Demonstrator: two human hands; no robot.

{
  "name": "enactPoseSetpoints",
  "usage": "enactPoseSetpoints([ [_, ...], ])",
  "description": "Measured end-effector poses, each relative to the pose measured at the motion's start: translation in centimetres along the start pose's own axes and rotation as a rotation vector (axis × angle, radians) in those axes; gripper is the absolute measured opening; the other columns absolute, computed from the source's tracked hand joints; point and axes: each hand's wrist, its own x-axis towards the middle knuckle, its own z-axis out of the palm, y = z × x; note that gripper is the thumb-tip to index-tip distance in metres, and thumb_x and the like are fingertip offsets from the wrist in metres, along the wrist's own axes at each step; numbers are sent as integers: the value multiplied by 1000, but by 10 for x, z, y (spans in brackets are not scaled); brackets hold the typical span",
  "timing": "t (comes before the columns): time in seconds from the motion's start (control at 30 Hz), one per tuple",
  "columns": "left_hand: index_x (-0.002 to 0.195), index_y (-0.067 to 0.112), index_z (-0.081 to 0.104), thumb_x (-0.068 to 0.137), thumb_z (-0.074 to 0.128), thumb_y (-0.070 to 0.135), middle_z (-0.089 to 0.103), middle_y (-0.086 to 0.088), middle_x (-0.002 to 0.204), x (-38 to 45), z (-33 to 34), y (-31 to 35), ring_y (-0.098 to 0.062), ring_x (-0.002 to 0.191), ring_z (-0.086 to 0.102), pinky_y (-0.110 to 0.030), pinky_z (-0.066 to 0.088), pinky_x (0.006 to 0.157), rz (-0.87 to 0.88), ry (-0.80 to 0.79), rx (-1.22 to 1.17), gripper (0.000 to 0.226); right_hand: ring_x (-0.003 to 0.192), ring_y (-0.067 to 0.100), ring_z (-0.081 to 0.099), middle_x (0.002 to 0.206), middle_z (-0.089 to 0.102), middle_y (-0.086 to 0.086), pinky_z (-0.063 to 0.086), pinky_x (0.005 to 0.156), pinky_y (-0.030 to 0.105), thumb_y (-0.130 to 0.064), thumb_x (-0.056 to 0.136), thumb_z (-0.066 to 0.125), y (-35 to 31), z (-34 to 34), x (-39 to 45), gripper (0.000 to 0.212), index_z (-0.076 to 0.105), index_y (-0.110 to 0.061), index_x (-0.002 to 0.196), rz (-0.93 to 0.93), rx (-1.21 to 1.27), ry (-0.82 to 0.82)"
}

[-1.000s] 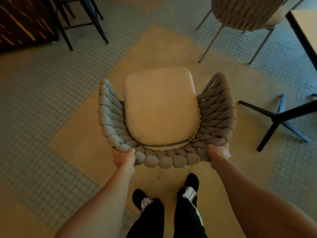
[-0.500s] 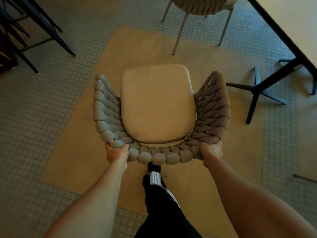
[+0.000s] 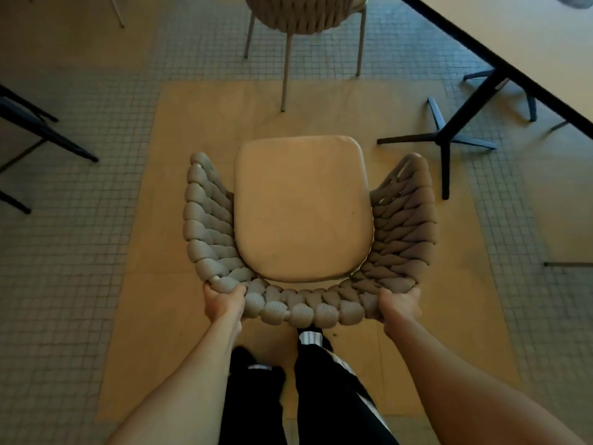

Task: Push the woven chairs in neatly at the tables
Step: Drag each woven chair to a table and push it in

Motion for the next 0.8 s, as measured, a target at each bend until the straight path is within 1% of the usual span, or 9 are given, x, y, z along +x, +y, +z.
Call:
enactPoseSetpoints([
  [0.1, 144, 26, 45, 83, 75, 10, 61, -11, 128, 16, -9, 9, -26, 97, 58, -46, 55, 94, 28, -43, 50, 70, 98, 36, 57, 112, 51, 16, 60, 74, 49, -14, 93, 67, 14, 10, -17, 43, 42, -13, 130, 17, 49, 29],
  [0.17, 147, 27, 42, 83, 75, 12, 60, -12, 131, 26, -16, 16, -31, 105, 60, -47, 55, 95, 42, -76, 110, 73, 98, 36, 56, 111, 51, 15, 60, 75, 50, -14, 93, 67, 22, 16, -30, 45, 42, -13, 131, 46, 97, 54],
  [0.23, 149, 28, 38, 83, 75, 13, 58, -11, 134, 36, -24, 22, -34, 114, 60, -46, 54, 97, 52, -112, 163, 77, 98, 36, 56, 113, 51, 16, 60, 79, 53, -15, 93, 67, 34, 25, -42, 46, 42, -14, 132, 90, 107, 80],
  [0.3, 151, 26, 37, 83, 75, 13, 58, -12, 136, 46, -30, 29, -34, 116, 60, -45, 53, 98, 70, -155, 191, 79, 98, 36, 55, 113, 51, 15, 59, 84, 55, -17, 94, 66, 46, 33, -54, 44, 42, -13, 131, 123, 144, 114],
  [0.4, 149, 26, 39, 84, 75, 11, 59, -11, 134, 61, -36, 40, -33, 115, 61, -43, 53, 96, 95, -210, 229, 77, 98, 36, 55, 110, 50, 13, 58, 87, 56, -17, 95, 65, 59, 47, -71, 42, 42, -13, 130, 157, 217, 143],
  [0.5, 148, 30, 40, 80, 77, 10, 61, -10, 130, 77, -35, 54, -33, 111, 62, -51, 55, 94, 124, -272, 268, 79, 105, 38, 58, 119, 54, 15, 59, 86, 57, -15, 95, 65, 68, 62, -88, 41, 41, -15, 128, 197, 306, 178],
  [0.57, 148, 32, 39, 79, 77, 9, 61, -8, 126, 86, -33, 61, -32, 109, 62, -52, 56, 94, 144, -307, 302, 81, 108, 40, 59, 123, 55, 17, 59, 84, 58, -15, 94, 66, 72, 71, -98, 39, 41, -17, 124, 229, 341, 201],
  [0.67, 143, 36, 43, 76, 79, 10, 63, -6, 124, 96, -28, 72, -31, 106, 64, -56, 57, 90, 169, -361, 348, 81, 102, 38, 61, 114, 56, 14, 60, 81, 59, -14, 92, 68, 79, 80, -109, 36, 42, -18, 115, 283, 418, 231],
  [0.8, 146, 35, 40, 80, 77, 8, 59, -4, 117, 102, -16, 89, -30, 101, 61, -59, 58, 84, 185, -430, 410, 80, 97, 34, 63, 109, 57, 11, 62, 77, 58, -13, 88, 71, 84, 89, -120, 38, 43, -19, 113, 334, 495, 255],
])
